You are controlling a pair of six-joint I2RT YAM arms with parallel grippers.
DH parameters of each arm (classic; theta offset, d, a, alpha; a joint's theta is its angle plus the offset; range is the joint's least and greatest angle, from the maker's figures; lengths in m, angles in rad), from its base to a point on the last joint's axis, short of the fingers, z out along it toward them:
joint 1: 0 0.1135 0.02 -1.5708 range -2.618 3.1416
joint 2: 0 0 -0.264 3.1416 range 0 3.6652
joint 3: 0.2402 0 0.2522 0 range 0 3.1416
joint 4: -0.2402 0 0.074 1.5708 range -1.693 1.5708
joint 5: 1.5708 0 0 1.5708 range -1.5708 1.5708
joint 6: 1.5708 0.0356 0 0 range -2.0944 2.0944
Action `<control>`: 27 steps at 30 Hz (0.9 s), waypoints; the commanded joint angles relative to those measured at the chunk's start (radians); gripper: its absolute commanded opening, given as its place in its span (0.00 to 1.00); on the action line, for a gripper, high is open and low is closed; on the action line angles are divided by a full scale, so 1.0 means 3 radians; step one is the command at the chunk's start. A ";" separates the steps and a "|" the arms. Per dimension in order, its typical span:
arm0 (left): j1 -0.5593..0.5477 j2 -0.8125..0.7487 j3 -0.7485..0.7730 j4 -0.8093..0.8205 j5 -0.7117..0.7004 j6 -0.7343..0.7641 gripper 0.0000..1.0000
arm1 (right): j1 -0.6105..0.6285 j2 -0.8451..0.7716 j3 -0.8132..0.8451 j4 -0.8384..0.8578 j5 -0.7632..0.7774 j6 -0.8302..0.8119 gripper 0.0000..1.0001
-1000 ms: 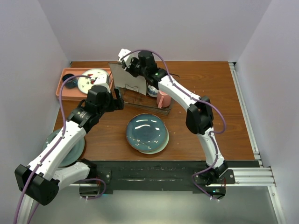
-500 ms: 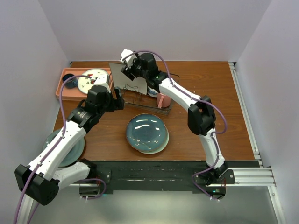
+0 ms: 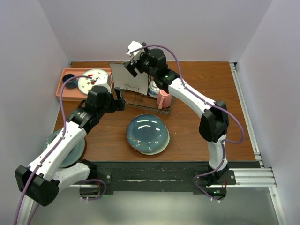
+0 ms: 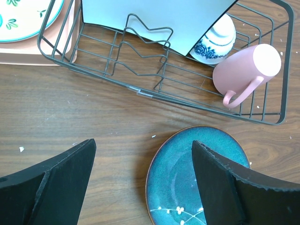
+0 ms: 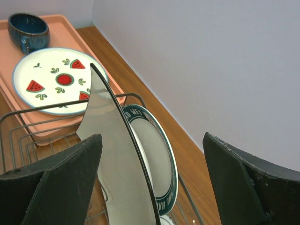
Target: Load the mixed dishes into the dish rack
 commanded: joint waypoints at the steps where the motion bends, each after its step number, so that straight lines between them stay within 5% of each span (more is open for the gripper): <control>1: 0.0023 -0.0018 -0.0005 0.0114 0.0025 0.0017 0.89 | -0.0011 -0.0275 -0.0149 0.0113 0.0090 0.0184 0.93; 8: 0.0023 0.0043 -0.0112 0.0191 0.0056 -0.0018 0.88 | -0.0011 -0.0755 -0.0144 -0.0786 0.0284 0.1163 0.98; 13: 0.0023 0.0161 -0.0230 0.0421 0.0142 -0.0074 0.89 | -0.0016 -0.1694 -0.1175 -0.0614 0.0233 0.1835 0.96; 20: 0.0023 0.0340 -0.0383 0.0722 0.0454 -0.0172 0.87 | -0.0011 -0.2284 -0.2269 -0.1114 0.1187 0.2627 0.77; 27: 0.0013 0.0305 -0.0495 0.0713 0.0659 -0.0213 0.85 | -0.0036 -0.2295 -0.2879 -0.1034 0.1532 0.3093 0.49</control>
